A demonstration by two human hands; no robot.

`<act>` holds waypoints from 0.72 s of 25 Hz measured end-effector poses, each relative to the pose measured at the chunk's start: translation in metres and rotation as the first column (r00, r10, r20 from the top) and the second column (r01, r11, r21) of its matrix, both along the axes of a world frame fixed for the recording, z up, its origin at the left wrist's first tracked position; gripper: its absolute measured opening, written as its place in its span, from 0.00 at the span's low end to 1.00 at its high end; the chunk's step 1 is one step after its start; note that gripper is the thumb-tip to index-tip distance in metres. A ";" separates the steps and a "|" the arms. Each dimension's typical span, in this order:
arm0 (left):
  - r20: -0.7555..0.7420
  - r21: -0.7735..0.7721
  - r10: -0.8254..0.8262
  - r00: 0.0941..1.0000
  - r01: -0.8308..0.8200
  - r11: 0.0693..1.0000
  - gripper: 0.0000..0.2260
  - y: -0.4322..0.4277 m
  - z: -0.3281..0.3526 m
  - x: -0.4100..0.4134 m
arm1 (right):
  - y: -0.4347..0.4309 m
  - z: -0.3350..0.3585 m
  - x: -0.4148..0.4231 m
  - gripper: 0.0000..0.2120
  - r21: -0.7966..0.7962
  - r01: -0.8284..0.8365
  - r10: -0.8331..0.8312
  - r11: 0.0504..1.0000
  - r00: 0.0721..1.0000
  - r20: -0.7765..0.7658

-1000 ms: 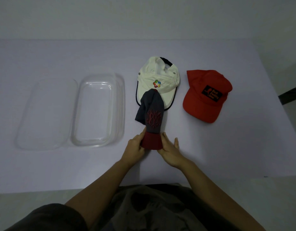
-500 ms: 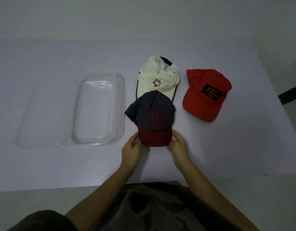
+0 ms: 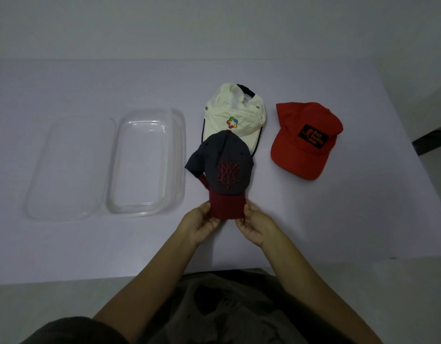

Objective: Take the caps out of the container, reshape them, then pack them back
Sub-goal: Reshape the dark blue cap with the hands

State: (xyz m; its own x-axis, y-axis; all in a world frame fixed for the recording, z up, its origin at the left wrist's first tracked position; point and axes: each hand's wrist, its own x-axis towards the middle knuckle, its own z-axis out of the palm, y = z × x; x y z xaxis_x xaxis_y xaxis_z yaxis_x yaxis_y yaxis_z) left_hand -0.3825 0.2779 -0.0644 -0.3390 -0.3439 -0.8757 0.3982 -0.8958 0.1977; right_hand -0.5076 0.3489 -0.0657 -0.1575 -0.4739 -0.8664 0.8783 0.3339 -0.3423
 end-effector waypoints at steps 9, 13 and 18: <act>0.108 -0.006 0.048 0.993 -0.048 0.999 0.14 0.001 0.009 0.002 | 0.001 0.002 -0.010 0.20 -0.030 -0.034 0.033 0.999 0.999 -0.031; 0.198 -0.079 -0.012 0.980 0.028 0.996 0.16 -0.003 0.008 0.002 | -0.001 0.006 -0.009 0.25 -0.072 -0.062 0.060 0.995 0.998 -0.032; 0.411 -0.427 -0.256 0.875 0.433 0.794 0.24 -0.007 -0.006 0.000 | -0.005 0.009 -0.002 0.39 -0.156 -0.300 0.195 0.941 0.858 -0.476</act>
State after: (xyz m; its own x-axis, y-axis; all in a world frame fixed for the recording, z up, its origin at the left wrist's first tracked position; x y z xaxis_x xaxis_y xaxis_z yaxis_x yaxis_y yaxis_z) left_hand -0.3826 0.2707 -0.0708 -0.2550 -0.6690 -0.6981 -0.0822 -0.7044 0.7050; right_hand -0.5094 0.3441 -0.0564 -0.3543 -0.7163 -0.6012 0.5101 0.3908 -0.7662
